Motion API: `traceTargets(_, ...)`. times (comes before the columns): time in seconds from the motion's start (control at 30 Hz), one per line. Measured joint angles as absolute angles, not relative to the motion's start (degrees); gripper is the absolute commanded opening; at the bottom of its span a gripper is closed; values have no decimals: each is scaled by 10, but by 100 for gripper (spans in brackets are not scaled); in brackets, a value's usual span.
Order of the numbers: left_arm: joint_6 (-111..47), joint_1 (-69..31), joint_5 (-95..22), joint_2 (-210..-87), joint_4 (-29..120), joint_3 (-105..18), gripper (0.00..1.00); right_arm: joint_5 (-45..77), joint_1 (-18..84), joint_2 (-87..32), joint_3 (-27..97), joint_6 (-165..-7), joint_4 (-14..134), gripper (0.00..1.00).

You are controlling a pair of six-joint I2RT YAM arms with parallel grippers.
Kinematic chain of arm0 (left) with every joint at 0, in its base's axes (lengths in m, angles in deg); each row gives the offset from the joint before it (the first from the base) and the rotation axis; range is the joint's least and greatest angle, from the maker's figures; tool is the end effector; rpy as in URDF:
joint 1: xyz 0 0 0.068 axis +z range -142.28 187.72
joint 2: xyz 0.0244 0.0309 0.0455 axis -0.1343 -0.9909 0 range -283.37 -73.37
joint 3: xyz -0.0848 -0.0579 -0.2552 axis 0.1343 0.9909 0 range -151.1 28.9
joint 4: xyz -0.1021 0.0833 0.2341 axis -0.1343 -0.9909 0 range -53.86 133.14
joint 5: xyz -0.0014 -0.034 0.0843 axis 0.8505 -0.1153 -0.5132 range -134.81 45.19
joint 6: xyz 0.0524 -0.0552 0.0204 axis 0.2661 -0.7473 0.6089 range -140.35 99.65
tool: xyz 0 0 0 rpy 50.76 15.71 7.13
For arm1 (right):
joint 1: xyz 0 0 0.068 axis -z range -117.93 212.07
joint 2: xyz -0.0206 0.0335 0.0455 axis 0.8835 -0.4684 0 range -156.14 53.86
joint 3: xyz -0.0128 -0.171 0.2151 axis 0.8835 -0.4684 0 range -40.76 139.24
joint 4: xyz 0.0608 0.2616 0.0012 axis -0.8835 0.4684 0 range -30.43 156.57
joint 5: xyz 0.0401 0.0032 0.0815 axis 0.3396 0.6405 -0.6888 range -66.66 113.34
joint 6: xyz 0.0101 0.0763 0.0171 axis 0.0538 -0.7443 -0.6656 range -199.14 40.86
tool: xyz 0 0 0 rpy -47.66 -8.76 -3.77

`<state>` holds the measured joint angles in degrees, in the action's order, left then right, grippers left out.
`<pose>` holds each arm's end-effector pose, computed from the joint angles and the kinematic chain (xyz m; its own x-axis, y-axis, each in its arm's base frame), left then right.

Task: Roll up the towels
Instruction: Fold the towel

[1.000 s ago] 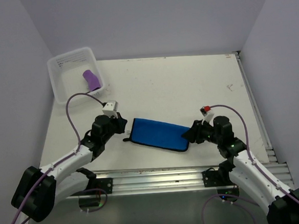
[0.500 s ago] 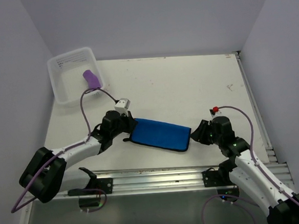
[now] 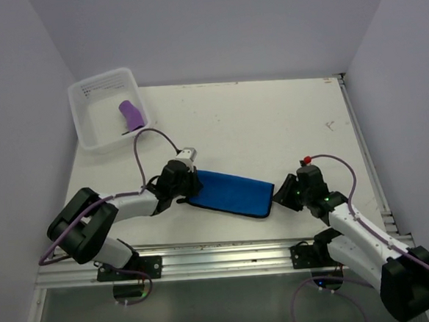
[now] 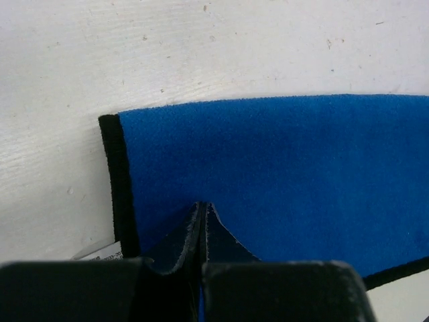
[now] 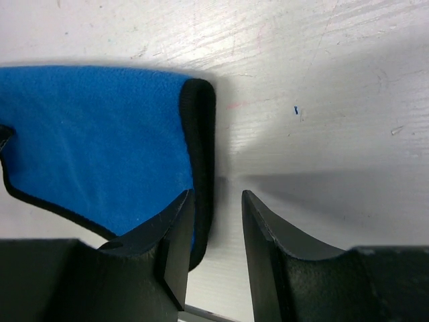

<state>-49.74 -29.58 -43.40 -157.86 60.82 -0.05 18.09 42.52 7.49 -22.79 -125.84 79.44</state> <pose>0.2367 -0.1823 0.1174 -0.7303 -0.0604 -0.6804 0.3016 0.8652 -0.4006 0.1684 0.0664 0.1334 -0.7667 0.4968 -0.4067 0.2440 0.8114 0.5312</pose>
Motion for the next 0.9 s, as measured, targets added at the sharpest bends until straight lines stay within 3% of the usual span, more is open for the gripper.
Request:
traceTargets(0.5, -497, -296, -444, -1592, 606, -8, 0, 166, 422, -43, -228, -1285, 674, 38)
traceTargets(0.77, -497, -296, -444, -1592, 606, -8, 0, 162, 407, -69, -230, -1295, 640, 31)
traceTargets(0.9, -497, -296, -444, -1592, 606, -8, 0, 162, 403, -84, -230, -1299, 625, 19)
